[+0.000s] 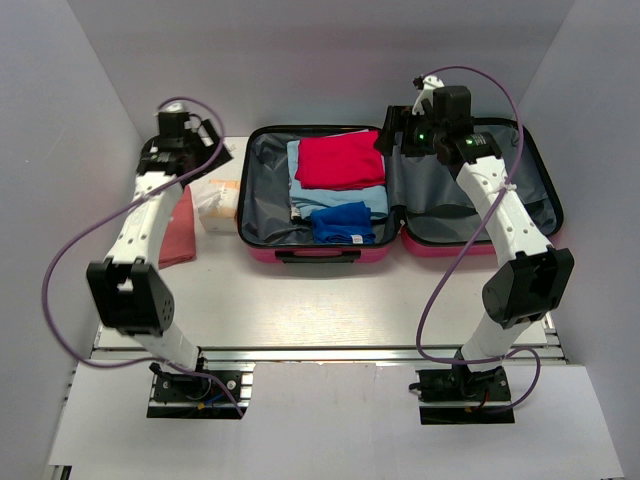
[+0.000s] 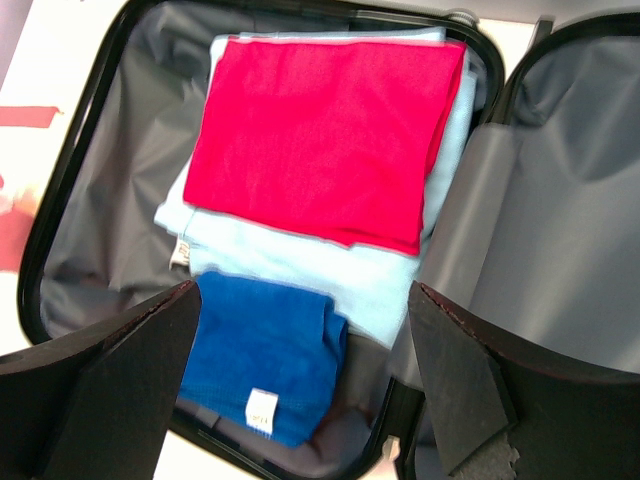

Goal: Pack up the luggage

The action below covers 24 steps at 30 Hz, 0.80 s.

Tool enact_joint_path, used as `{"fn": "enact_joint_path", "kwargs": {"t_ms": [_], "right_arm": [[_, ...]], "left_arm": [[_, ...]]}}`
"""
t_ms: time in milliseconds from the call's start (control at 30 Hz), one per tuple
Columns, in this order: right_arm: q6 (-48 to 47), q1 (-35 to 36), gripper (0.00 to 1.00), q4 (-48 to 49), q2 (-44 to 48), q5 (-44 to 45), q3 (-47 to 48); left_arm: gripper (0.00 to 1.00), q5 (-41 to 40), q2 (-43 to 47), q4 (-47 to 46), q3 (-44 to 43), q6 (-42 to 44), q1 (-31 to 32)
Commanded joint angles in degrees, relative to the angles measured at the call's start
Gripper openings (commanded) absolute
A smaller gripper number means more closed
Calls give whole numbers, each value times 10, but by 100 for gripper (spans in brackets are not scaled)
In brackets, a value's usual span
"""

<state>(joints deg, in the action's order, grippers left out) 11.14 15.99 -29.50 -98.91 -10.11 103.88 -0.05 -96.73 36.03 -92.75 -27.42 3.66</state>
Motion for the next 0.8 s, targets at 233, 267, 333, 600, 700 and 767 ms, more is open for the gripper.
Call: {"fn": "enact_joint_path", "kwargs": {"t_ms": [233,267,333,600,700,767], "right_arm": [[-14,1,89,15,54,-35,-82],[-14,1,89,22,60,-35,-96],[-9,3,89,43,71,-52,-114],[11,7,89,80,150,-55,-222],[21,6,89,92,180,-57,-256],[24,7,89,81,192,-54,-265]], "left_arm": [[98,-146,75,-10,219,-105,-140],[98,-141,73,-32,230,-105,-148],[98,-129,68,-86,249,-107,-166],[98,-159,-13,-85,278,-160,-194],[98,-112,-7,-123,351,-184,-194],[98,-84,2,-136,396,-191,-188]]}}
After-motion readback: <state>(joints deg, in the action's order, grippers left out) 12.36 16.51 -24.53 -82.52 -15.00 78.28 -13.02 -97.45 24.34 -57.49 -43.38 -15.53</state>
